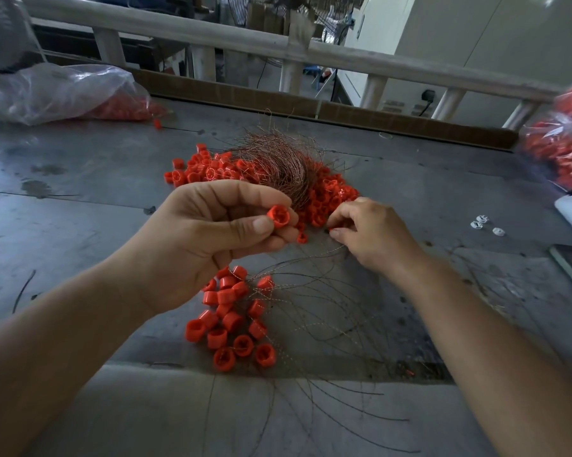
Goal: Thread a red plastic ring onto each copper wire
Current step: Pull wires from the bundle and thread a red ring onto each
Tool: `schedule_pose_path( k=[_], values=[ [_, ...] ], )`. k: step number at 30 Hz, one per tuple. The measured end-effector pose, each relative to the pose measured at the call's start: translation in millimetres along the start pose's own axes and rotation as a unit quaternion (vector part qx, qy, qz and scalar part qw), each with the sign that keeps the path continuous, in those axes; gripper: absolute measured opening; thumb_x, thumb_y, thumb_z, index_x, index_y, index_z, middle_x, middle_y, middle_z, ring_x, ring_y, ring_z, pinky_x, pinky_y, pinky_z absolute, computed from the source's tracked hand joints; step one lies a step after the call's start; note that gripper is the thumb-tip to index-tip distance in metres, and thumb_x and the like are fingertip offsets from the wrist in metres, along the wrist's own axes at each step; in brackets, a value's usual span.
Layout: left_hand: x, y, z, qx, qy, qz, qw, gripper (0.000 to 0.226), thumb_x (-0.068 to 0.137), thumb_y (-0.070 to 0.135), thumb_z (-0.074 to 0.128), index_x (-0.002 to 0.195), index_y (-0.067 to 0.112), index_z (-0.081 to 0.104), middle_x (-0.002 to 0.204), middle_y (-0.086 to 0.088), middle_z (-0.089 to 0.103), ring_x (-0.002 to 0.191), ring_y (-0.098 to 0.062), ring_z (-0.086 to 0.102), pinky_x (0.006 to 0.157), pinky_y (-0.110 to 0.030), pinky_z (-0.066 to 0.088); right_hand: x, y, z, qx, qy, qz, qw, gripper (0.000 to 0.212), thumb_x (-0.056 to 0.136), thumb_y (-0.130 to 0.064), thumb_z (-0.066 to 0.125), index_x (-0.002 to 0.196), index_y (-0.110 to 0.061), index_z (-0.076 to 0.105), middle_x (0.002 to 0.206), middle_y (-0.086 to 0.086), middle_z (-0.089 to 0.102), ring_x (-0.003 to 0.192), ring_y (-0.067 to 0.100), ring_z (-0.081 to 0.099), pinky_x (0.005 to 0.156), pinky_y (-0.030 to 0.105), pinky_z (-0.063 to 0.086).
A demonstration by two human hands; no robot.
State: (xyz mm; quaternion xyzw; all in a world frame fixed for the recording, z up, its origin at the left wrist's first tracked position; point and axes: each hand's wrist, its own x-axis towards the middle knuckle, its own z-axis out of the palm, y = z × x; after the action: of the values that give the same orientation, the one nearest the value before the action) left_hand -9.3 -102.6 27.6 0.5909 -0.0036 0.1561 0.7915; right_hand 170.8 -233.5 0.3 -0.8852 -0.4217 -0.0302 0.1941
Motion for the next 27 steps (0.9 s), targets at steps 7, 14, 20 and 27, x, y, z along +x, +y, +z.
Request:
schedule_pose_path(
  k=[7,14,20,27],
  values=[
    [0.3,-1.8,-1.1,0.016,0.006,-0.008,1.000,0.025,0.057,0.009,0.067,0.080,0.012,0.075,0.080,-0.009,0.073,0.075,-0.017,0.071,0.062,-0.018,0.054,-5.0,-6.6,-23.9,0.273,0.067,0.032,0.959,0.026,0.094,-0.009,0.045,0.079,-0.025,0.060,0.070,-0.008,0.060,0.062,0.003,0.058,0.057,0.011,0.045],
    [0.0,-3.1,-1.0,0.046,0.017,-0.022,0.999,0.027,0.063,0.001,0.059,0.082,0.012,0.075,0.078,-0.009,0.072,0.075,-0.018,0.071,0.063,-0.018,0.054,-23.7,-37.8,-38.1,0.449,-0.014,-0.037,0.893,0.033,0.088,0.005,0.049,0.084,-0.024,0.064,0.073,-0.008,0.060,0.065,-0.003,0.057,0.062,0.011,0.047],
    [0.5,-2.3,0.3,0.055,0.024,-0.026,0.998,0.027,0.062,0.001,0.059,0.080,0.013,0.075,0.077,-0.009,0.072,0.074,-0.017,0.071,0.062,-0.017,0.054,-29.3,-47.5,-39.8,0.492,-0.037,-0.049,0.868,0.021,0.084,0.003,0.055,0.080,-0.016,0.063,0.072,0.002,0.063,0.063,0.006,0.062,0.057,0.016,0.050],
    [0.6,-1.9,0.6,0.072,0.032,-0.027,0.997,0.028,0.061,0.003,0.059,0.081,0.013,0.075,0.077,-0.010,0.073,0.075,-0.018,0.071,0.063,-0.017,0.054,-31.9,-50.8,-38.5,0.499,-0.051,-0.059,0.863,0.011,0.073,-0.017,0.061,0.084,-0.017,0.065,0.071,-0.001,0.063,0.066,0.008,0.063,0.062,0.019,0.053]
  ],
)
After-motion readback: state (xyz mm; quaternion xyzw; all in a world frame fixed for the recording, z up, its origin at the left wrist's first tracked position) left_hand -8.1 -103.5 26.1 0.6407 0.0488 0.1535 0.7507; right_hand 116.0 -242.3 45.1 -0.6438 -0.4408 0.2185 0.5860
